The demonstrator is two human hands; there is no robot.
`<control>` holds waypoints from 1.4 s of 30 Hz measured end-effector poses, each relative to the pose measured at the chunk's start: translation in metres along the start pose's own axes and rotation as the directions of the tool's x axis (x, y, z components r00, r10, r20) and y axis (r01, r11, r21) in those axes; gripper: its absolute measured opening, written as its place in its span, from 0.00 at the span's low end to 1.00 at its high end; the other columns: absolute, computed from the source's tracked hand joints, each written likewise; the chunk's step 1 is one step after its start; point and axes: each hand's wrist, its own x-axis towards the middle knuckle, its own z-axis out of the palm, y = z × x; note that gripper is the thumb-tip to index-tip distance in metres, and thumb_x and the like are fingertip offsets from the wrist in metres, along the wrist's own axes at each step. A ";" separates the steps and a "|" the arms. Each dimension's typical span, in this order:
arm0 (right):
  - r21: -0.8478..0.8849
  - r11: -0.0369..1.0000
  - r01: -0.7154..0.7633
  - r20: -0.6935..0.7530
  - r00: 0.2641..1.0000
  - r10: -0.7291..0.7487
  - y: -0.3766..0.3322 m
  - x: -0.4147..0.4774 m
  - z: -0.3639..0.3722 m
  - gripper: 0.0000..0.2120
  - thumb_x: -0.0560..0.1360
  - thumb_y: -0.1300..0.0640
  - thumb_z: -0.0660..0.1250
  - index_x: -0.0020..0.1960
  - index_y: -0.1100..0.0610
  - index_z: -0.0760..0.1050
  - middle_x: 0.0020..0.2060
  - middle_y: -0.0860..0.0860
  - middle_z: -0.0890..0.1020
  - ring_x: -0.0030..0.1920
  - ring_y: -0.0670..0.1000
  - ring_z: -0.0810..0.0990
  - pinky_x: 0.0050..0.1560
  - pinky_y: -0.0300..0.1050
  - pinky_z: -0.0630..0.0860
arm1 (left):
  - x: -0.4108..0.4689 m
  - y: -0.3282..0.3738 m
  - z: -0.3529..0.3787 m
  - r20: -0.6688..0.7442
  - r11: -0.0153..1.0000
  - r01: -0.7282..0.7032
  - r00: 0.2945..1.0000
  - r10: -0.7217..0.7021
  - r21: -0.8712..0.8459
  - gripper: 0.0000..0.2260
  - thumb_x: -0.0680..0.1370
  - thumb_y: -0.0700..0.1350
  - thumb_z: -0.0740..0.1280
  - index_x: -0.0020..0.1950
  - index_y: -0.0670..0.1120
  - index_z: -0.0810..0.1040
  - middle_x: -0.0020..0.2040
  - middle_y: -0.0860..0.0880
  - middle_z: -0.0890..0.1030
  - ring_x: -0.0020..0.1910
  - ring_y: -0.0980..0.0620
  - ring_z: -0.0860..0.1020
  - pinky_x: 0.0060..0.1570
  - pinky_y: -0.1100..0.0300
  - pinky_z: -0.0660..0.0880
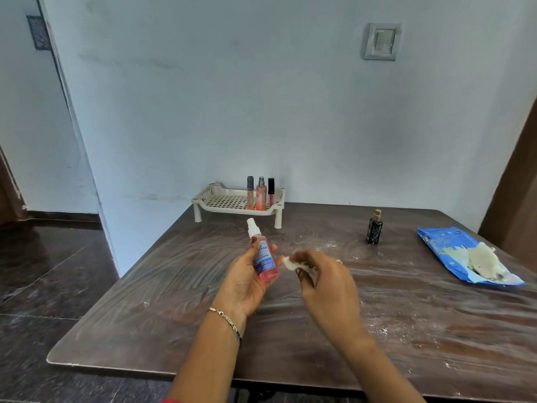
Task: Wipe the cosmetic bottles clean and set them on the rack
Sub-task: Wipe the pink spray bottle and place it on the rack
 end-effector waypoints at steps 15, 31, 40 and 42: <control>0.664 0.497 -0.558 0.410 0.828 0.383 -0.002 0.133 0.056 0.06 0.72 0.70 0.69 0.44 0.61 0.79 0.36 0.52 0.81 0.36 0.45 0.78 0.36 0.32 0.77 | 0.130 0.132 0.010 -0.090 0.639 -0.303 0.858 0.506 0.707 0.12 0.71 0.44 0.74 0.50 0.39 0.79 0.53 0.39 0.82 0.47 0.44 0.81 0.51 0.53 0.80; 0.656 0.433 -0.618 0.475 0.784 0.398 0.041 0.174 0.126 0.06 0.72 0.69 0.69 0.42 0.60 0.78 0.37 0.54 0.81 0.38 0.48 0.80 0.40 0.38 0.77 | 0.235 0.142 -0.003 0.008 0.203 -0.125 0.867 0.499 0.971 0.12 0.76 0.47 0.69 0.52 0.40 0.79 0.51 0.41 0.82 0.51 0.42 0.79 0.51 0.55 0.74; 0.642 0.422 -0.640 0.484 0.765 0.425 0.050 0.175 0.136 0.06 0.72 0.68 0.70 0.42 0.59 0.78 0.38 0.53 0.82 0.39 0.47 0.80 0.38 0.37 0.77 | 0.248 0.136 -0.012 0.006 0.169 -0.089 0.900 0.437 0.982 0.16 0.72 0.49 0.73 0.55 0.41 0.80 0.54 0.42 0.83 0.54 0.44 0.80 0.57 0.48 0.76; 0.641 0.419 -0.643 0.488 0.762 0.425 0.049 0.174 0.135 0.06 0.72 0.68 0.69 0.42 0.59 0.78 0.38 0.53 0.82 0.38 0.47 0.80 0.39 0.38 0.77 | 0.243 0.137 -0.008 -0.023 0.191 -0.065 0.904 0.426 0.980 0.24 0.71 0.48 0.74 0.63 0.41 0.74 0.59 0.42 0.80 0.57 0.44 0.78 0.59 0.48 0.75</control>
